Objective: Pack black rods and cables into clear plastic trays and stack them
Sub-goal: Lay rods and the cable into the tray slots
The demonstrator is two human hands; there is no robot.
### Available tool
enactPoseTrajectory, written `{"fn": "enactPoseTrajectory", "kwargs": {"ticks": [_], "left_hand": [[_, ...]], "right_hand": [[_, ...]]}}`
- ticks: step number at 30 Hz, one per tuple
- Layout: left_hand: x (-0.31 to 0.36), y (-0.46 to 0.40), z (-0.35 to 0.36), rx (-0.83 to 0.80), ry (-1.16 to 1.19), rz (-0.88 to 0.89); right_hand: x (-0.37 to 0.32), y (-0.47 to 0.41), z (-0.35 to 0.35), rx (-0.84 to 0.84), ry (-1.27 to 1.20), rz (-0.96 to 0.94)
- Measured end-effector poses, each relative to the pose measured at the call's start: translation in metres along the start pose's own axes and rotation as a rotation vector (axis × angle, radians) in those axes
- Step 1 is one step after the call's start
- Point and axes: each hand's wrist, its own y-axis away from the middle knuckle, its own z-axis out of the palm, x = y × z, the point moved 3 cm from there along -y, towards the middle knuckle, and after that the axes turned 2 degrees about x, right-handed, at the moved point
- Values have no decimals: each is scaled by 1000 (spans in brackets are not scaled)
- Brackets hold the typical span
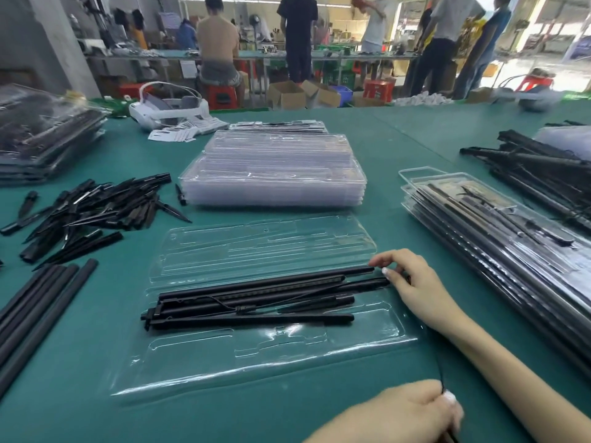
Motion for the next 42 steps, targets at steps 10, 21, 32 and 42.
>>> {"fn": "enactPoseTrajectory", "kwargs": {"ticks": [10,21,32,42], "left_hand": [[0,-37,47,217,270,-18],[1,25,-44,-117,448,-98],[-16,93,-140,476,-228,-91],[17,81,-165,751,-1233,251]], "right_hand": [[2,0,-1,17,19,-17],[6,-1,1,19,11,-21],[5,1,1,25,-18,0],[6,0,2,36,-51,21]]}}
